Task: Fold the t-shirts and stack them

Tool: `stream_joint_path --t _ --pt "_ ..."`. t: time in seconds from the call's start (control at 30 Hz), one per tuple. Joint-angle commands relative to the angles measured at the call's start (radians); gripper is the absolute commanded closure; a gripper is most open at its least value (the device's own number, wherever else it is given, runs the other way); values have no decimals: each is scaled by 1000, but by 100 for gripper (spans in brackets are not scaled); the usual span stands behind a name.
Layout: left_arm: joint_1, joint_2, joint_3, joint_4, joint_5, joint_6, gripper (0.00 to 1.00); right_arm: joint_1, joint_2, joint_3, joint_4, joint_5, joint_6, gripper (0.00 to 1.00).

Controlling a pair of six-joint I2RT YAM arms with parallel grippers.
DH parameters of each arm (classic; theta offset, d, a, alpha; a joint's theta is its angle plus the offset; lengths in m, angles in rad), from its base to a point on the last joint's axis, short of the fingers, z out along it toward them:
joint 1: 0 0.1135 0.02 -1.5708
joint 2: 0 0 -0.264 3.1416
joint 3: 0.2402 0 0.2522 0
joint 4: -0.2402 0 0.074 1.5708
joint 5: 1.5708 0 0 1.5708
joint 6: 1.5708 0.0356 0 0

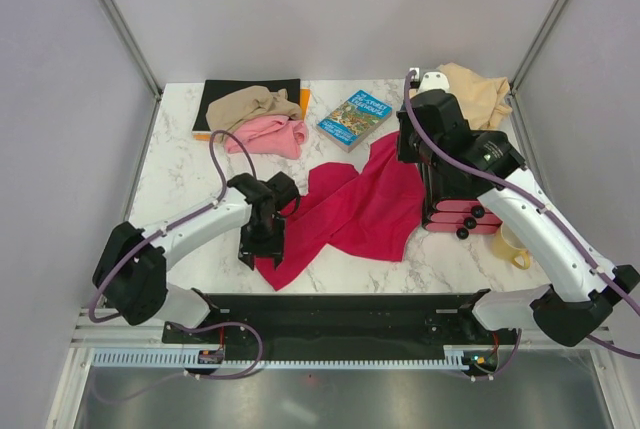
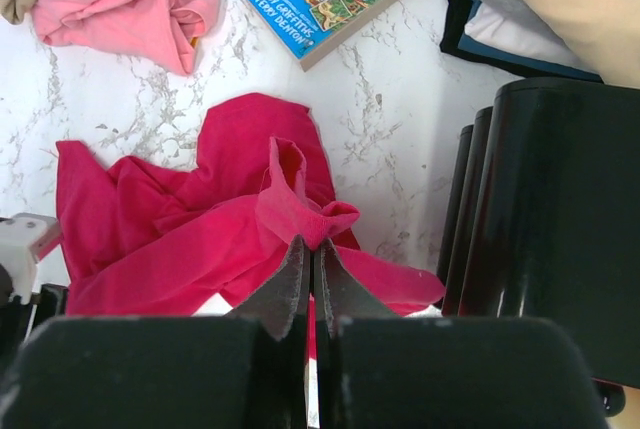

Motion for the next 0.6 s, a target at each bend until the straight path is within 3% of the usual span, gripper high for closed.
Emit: stream_joint_path --t 0.0,0.3,0.57 --pt "-11 19 -51 66 28 -14 40 -13 1 7 63 -29 -15 100" --pt "-136 153 -39 140 46 -14 40 -32 -19 -30 64 -49 -1 100" --pt "-183 208 7 147 46 -7 40 -45 -33 -55 57 -55 14 100"
